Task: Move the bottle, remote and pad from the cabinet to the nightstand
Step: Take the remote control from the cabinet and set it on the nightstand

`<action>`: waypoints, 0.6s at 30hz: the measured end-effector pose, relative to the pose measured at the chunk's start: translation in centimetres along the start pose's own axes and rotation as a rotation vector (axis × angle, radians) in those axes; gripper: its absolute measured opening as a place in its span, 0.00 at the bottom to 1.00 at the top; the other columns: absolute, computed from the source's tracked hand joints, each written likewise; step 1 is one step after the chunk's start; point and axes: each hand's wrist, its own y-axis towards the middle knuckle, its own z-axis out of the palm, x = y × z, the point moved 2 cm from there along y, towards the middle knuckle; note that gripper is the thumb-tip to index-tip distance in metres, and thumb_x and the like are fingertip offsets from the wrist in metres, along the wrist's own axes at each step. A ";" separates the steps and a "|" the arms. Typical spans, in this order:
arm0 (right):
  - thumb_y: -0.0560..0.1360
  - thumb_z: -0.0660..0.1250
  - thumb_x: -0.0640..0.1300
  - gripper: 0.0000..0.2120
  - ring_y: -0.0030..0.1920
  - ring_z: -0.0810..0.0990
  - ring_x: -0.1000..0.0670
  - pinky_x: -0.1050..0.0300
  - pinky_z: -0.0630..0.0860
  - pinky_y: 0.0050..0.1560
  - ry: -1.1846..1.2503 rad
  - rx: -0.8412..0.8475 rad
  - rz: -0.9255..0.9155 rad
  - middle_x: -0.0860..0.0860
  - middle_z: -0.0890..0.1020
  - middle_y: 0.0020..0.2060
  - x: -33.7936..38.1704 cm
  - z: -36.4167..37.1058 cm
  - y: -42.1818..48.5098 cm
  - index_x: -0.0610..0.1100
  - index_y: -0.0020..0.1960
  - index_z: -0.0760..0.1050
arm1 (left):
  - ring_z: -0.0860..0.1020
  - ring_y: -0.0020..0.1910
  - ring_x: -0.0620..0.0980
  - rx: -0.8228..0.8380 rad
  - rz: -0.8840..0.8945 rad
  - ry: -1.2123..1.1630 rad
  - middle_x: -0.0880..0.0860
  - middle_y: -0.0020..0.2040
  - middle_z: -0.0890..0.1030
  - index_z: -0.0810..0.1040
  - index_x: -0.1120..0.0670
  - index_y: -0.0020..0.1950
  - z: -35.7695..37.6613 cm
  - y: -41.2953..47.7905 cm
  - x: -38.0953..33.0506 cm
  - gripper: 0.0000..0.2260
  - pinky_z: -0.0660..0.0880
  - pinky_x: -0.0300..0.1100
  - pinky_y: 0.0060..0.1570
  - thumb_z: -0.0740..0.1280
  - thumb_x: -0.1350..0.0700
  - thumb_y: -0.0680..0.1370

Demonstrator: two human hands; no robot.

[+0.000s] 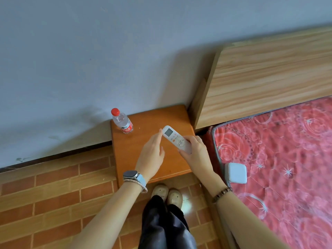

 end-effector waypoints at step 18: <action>0.69 0.76 0.43 0.22 0.57 0.69 0.47 0.55 0.69 0.55 -0.008 -0.269 0.286 0.48 0.76 0.52 -15.9 15.7 9.7 0.45 0.62 0.77 | 0.55 0.75 0.55 0.269 0.170 0.434 0.58 0.76 0.54 0.49 0.60 0.77 19.8 8.4 12.5 0.35 0.60 0.54 0.71 0.65 0.61 0.75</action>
